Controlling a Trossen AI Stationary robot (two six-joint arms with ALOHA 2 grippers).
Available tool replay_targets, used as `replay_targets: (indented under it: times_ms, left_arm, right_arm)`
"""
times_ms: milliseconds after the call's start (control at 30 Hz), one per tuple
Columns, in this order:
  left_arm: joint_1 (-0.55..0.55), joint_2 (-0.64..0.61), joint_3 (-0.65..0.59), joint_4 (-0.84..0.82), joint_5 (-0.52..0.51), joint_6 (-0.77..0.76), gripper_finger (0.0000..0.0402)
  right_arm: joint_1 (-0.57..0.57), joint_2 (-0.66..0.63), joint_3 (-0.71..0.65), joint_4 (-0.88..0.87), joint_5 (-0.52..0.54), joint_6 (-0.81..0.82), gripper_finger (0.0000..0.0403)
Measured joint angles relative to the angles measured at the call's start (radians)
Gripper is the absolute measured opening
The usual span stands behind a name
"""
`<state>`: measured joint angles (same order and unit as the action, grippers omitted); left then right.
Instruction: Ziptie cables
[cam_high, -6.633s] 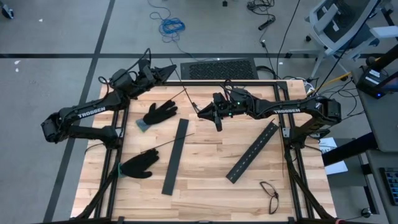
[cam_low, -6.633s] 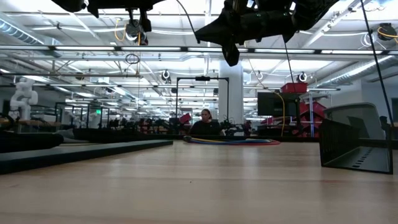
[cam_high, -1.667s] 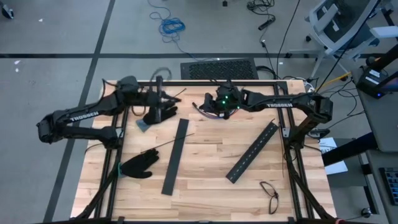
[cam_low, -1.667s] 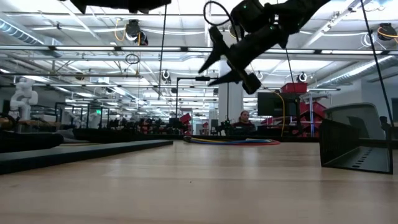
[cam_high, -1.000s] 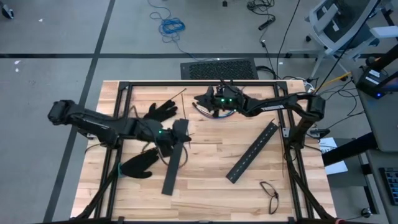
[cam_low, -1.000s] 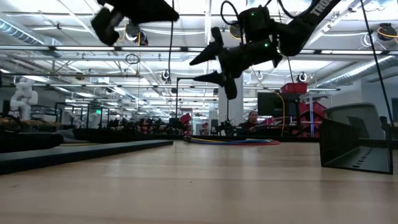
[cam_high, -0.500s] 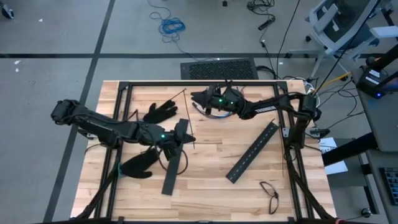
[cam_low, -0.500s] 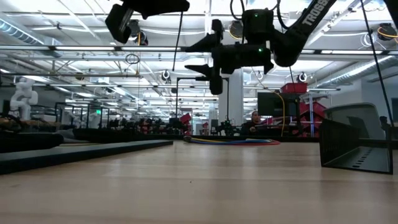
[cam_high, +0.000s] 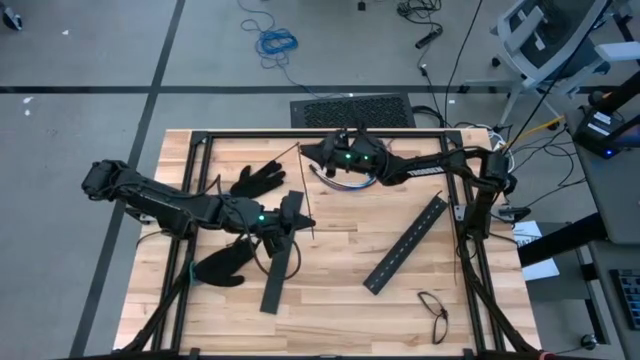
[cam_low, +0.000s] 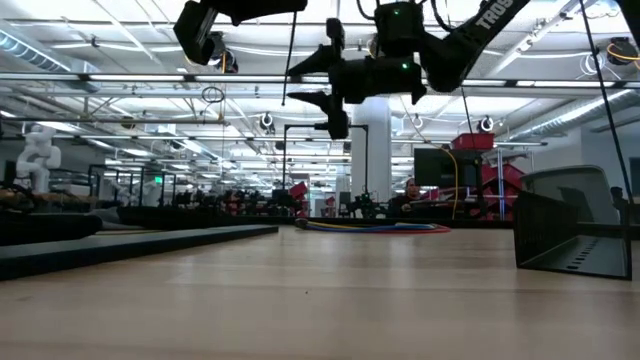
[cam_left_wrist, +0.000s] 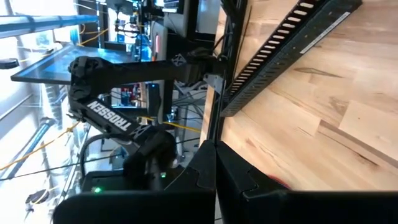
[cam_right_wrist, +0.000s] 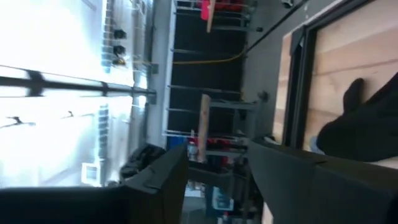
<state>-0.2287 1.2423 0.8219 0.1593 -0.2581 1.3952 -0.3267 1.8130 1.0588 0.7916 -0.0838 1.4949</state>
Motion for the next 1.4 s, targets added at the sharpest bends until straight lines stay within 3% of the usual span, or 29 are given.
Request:
replay_targets:
  times_ms: [300, 633, 1400]
  left_arm:
    - [0.000, 0.000, 0.000, 0.021, 0.000, 0.002, 0.0000]
    - [0.000, -0.010, 0.000, 0.019, -0.003, 0.006, 0.0000]
    - [0.000, -0.014, 0.000, 0.018, 0.005, 0.000, 0.0000]
  right_arm:
    - [0.001, 0.000, 0.034, -0.094, -0.020, -0.076, 0.0104]
    - [-0.034, 0.000, 0.034, -0.192, -0.023, -0.146, 0.0101]
    - [-0.012, 0.000, 0.034, -0.112, -0.020, -0.104, 0.0100]
